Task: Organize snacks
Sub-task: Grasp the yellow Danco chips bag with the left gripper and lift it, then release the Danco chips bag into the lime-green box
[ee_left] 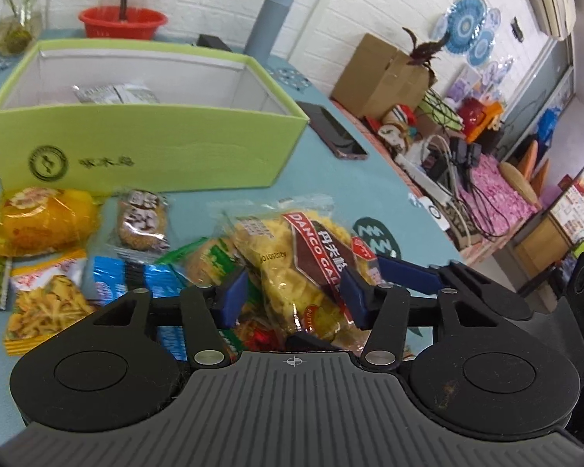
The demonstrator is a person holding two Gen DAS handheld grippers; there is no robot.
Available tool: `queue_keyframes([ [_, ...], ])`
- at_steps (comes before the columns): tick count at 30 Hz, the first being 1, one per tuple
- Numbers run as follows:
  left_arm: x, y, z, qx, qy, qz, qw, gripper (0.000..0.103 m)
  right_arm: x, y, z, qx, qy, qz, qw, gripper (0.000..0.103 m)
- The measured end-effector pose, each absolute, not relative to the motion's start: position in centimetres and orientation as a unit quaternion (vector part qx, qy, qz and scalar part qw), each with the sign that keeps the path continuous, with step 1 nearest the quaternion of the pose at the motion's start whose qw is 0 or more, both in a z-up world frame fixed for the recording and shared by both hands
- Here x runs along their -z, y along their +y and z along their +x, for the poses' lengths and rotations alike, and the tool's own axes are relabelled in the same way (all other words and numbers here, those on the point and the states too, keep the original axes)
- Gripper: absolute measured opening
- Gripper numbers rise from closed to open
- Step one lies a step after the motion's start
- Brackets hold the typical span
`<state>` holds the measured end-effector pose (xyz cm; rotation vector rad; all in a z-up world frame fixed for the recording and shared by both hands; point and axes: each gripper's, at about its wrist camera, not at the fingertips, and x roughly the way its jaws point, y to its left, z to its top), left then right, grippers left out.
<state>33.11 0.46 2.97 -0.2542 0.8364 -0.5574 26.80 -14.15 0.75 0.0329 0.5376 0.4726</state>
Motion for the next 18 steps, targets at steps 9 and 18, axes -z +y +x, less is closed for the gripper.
queue_keyframes([
  [9, -6.5, 1.7, 33.3, 0.26, 0.365, -0.134, 0.884, 0.011, -4.2, -13.4, 27.2, -0.229, 0.219, -0.011, 0.948, 0.086],
  [18, -12.8, 3.1, 43.9, 0.216, 0.309, -0.108, 0.92, 0.013, -9.8, -10.3, 40.1, -0.249, 0.185, -0.062, 0.949, 0.086],
])
